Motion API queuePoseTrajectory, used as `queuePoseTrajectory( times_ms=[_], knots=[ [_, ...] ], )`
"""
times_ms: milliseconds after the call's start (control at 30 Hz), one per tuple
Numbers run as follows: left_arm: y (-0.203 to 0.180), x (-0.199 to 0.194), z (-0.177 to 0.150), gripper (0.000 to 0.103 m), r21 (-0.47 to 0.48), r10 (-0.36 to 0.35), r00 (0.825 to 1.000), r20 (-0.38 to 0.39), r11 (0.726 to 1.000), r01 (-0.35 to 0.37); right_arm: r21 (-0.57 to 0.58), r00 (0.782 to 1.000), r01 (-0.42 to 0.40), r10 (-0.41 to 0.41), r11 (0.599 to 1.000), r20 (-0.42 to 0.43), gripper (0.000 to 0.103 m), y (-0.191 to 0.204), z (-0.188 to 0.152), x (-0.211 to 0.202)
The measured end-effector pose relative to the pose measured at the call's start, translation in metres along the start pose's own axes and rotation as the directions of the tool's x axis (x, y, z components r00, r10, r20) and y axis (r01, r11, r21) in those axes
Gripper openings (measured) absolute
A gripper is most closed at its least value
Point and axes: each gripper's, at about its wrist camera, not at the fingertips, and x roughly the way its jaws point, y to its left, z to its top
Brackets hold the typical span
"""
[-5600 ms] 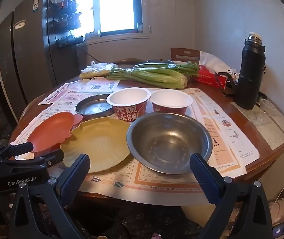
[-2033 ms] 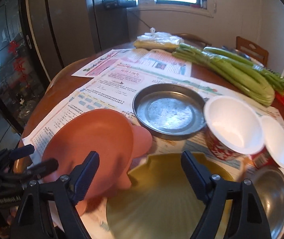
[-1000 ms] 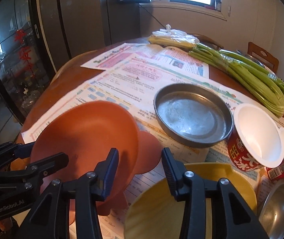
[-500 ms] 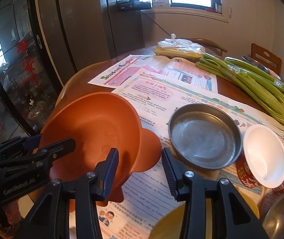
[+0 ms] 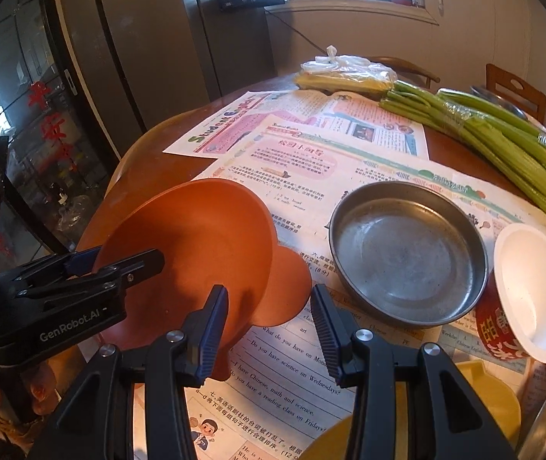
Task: Organize plates and bowls
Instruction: 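Lift the orange plate with the left gripper and shift it across the paper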
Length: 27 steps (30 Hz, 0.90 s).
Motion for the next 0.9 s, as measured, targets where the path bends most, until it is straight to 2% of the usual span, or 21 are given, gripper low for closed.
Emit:
queuePoseTrajectory(
  times_ms=[400,900],
  knots=[
    [-0.007,0.013,0.004,0.056,0.026,0.026,1.000,-0.004,0.999,-0.026,0.032,1.000,-0.001,0.001,0.999,-0.027,0.046,-0.008,-0.002,0.010],
    [-0.009,0.004,0.002,0.058,0.032,0.038,0.999,0.022,0.999,-0.039,0.061,0.999,-0.028,0.029,0.998,-0.025,0.046,-0.012,-0.006,0.005]
  ],
)
